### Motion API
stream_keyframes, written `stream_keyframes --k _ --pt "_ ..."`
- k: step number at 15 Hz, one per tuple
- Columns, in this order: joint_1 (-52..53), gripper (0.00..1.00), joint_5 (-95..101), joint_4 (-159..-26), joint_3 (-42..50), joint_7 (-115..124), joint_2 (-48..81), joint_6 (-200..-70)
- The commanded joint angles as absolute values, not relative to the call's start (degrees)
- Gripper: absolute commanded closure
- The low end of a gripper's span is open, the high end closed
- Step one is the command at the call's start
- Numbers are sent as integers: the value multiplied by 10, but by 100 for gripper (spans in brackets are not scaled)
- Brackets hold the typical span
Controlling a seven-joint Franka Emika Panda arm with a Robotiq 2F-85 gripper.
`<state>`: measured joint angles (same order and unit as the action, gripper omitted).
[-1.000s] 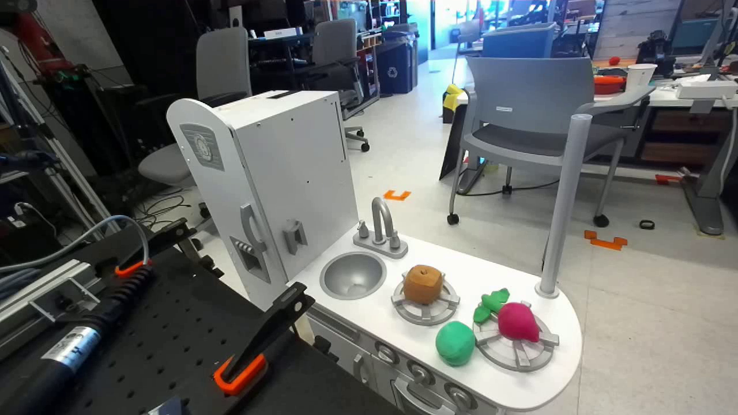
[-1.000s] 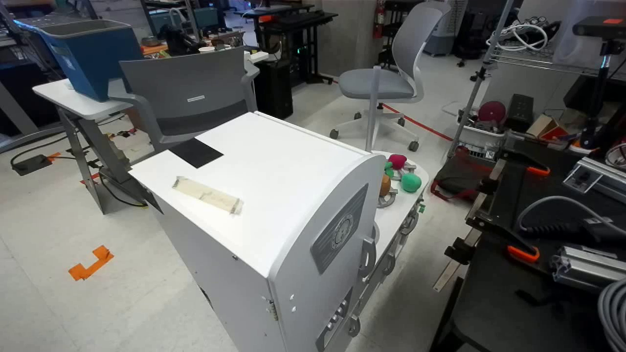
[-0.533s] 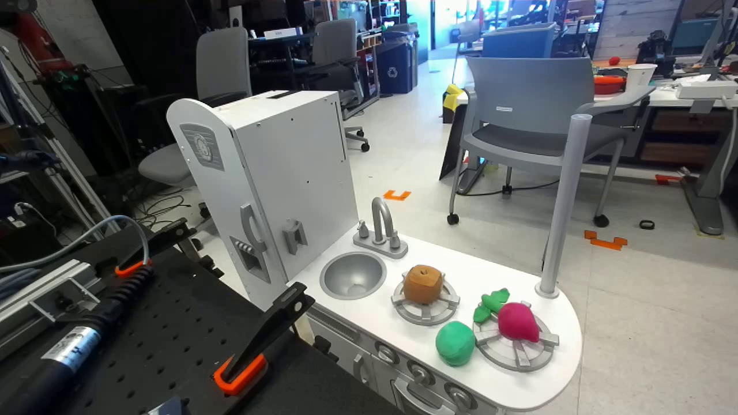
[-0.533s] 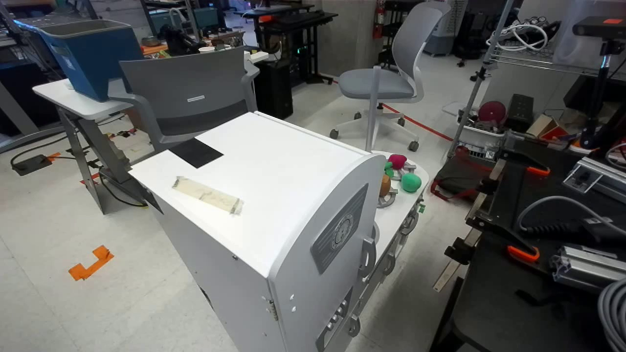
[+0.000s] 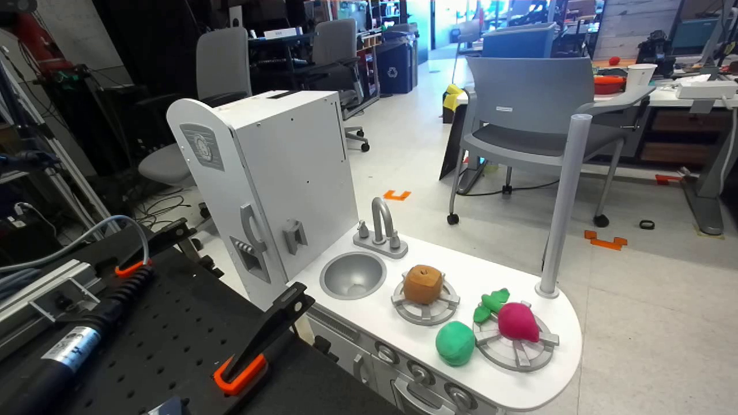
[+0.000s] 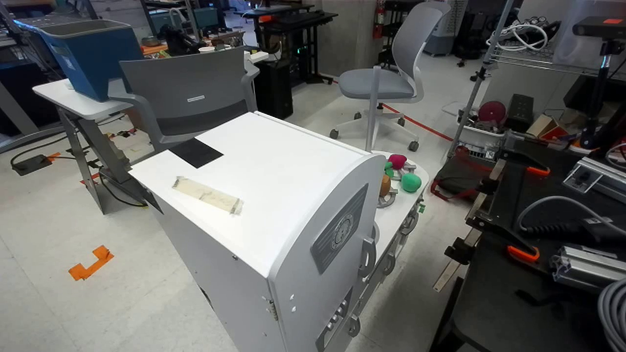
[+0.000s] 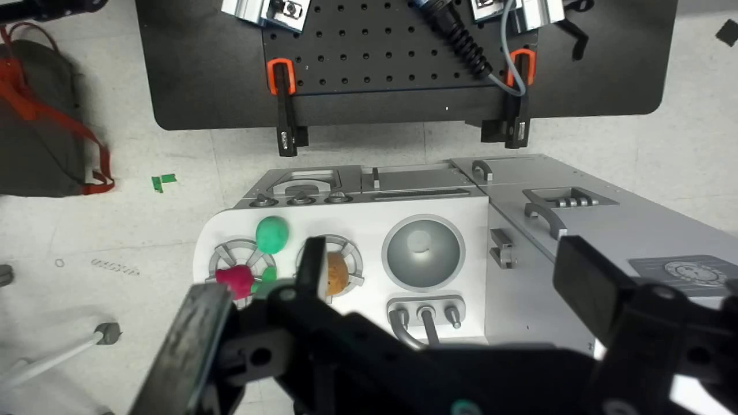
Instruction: Move the brown object forward
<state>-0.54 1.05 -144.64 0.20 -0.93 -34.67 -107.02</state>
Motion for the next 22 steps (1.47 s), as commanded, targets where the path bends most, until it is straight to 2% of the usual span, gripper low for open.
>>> stream_keyframes --k 1,5,9,16,22 --pt "-4 0 11 -1445 3 -9 -346 -1069" --pt "-6 0 14 -1442 1 -5 -338 -1070" --pt "-11 0 31 -1428 -1 -2 -272 -1120" --pt "-25 0 97 -1341 9 -18 -52 -1291" --pt "-40 0 97 -1207 31 -66 156 -1393"
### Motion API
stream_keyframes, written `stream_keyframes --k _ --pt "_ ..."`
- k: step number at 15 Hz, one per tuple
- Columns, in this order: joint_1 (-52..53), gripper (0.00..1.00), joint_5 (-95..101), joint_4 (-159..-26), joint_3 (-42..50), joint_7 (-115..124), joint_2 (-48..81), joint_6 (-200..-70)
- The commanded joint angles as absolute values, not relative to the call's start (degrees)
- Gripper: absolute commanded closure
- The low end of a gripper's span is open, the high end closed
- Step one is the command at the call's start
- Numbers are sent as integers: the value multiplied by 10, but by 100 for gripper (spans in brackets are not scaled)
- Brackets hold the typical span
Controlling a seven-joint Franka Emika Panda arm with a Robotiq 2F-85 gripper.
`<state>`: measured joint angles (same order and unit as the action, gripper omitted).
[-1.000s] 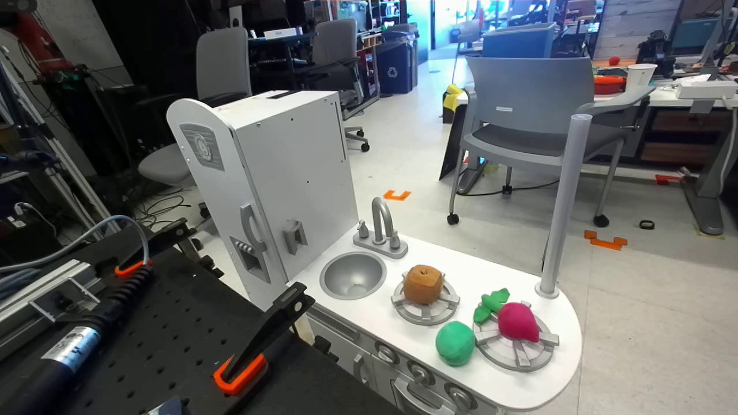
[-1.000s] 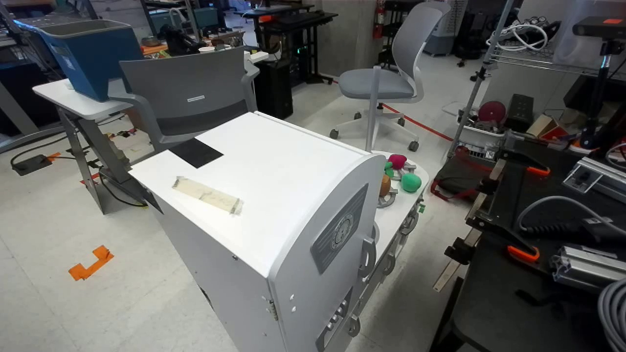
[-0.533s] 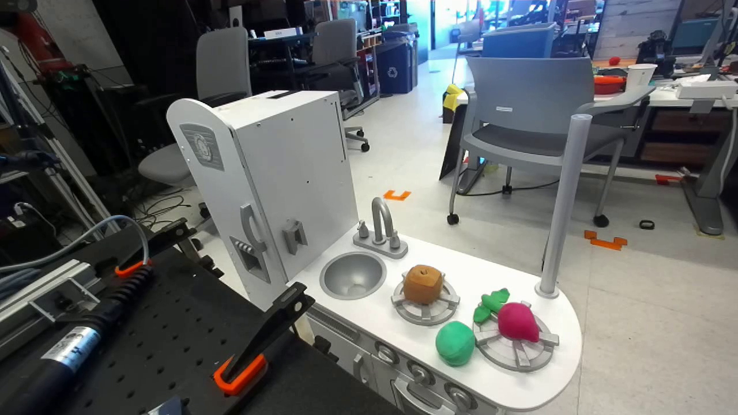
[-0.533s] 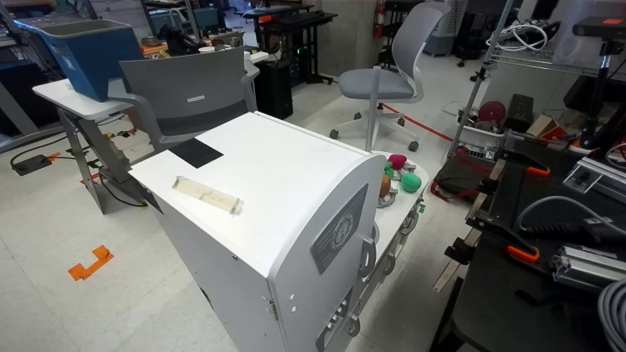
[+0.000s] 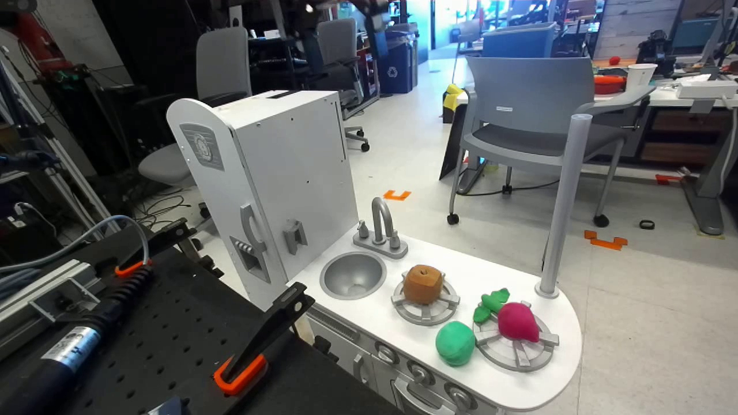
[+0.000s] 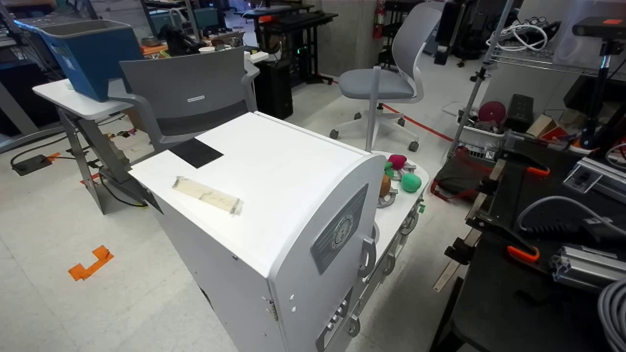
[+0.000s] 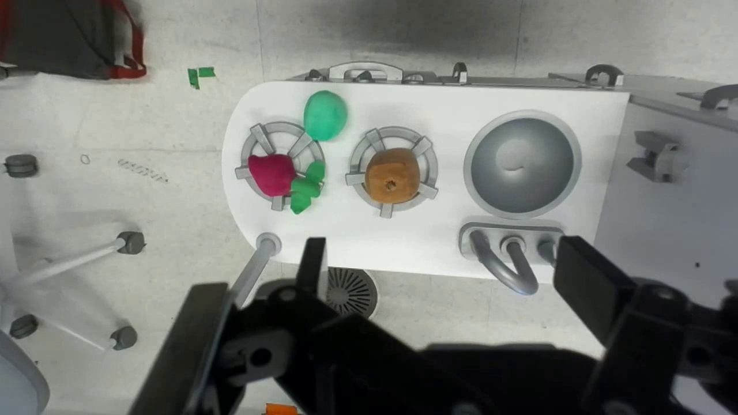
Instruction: Move the brown object forward
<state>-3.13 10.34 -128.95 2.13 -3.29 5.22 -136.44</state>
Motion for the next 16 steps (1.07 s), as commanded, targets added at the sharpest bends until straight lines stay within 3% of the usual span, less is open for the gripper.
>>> stream_keyframes --k 1,10,16 --pt "-43 0 96 -1184 33 -73 187 -1401" --pt "-101 0 -1 -945 -33 -157 493 -1402" --pt "-109 0 -5 -830 -33 -163 612 -1402"
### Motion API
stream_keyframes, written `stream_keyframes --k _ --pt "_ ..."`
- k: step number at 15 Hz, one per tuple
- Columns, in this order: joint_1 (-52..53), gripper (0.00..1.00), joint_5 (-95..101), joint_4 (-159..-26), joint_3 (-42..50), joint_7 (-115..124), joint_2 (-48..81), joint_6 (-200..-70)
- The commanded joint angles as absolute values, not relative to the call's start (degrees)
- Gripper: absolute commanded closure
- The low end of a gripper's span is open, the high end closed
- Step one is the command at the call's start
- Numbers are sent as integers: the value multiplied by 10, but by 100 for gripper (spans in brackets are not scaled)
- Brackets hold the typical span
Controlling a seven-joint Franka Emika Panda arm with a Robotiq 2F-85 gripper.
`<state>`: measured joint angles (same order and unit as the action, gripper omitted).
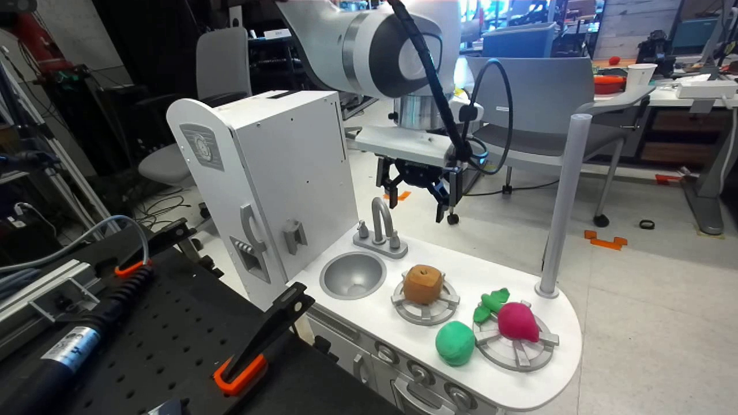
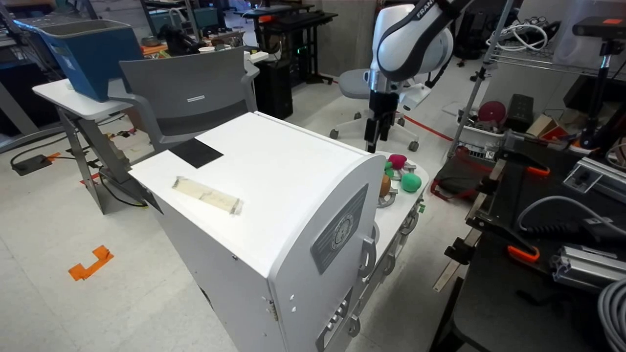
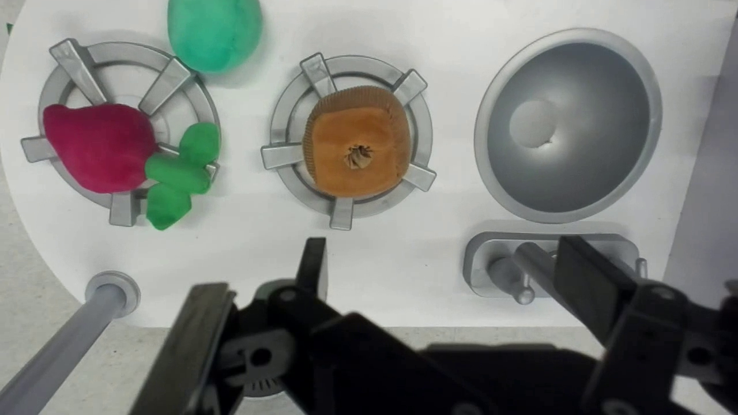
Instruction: Move the brown object forward
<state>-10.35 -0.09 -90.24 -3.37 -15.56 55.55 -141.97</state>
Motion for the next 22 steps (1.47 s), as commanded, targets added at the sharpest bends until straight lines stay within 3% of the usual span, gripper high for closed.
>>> stream_keyframes --k 1,21,22 --pt "-107 0 -3 -814 -28 -159 627 -1397" --pt "-21 0 64 -496 67 -31 884 -1205" --pt "-17 25 65 -480 69 -25 894 -1195"
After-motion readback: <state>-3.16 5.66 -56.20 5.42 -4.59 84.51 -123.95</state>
